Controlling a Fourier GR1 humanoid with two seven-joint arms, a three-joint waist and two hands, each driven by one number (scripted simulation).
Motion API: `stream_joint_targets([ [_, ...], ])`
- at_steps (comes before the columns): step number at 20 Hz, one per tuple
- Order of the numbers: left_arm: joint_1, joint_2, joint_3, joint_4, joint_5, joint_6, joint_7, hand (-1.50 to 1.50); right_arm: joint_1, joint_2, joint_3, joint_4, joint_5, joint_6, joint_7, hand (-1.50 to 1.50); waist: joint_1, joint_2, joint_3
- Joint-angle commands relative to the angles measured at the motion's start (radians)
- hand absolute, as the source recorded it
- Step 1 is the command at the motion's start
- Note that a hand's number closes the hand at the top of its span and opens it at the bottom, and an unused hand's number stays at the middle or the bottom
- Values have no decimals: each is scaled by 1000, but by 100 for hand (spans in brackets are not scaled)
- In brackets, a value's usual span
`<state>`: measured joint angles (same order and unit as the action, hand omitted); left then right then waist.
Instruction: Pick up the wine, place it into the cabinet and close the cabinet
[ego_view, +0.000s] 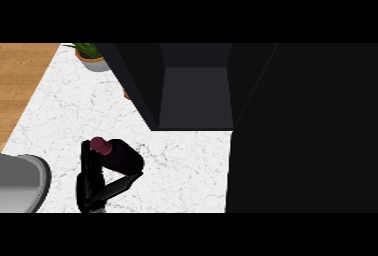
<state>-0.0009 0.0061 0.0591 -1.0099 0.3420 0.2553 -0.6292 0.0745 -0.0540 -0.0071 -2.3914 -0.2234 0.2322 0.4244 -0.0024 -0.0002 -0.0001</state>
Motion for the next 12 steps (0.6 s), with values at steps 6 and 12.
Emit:
stream_joint_targets([
  [6, -92, 3, 77, 242, 101, -169, -153, -150, 56, 12, 0, 9, 19, 37, -61, -150, -2, 1, 0],
  [12, -207, -2, 109, 421, 122, -188, -277, -150, 61, 8, 4, -66, -3, 18, 5, -150, -5, 1, -1],
])
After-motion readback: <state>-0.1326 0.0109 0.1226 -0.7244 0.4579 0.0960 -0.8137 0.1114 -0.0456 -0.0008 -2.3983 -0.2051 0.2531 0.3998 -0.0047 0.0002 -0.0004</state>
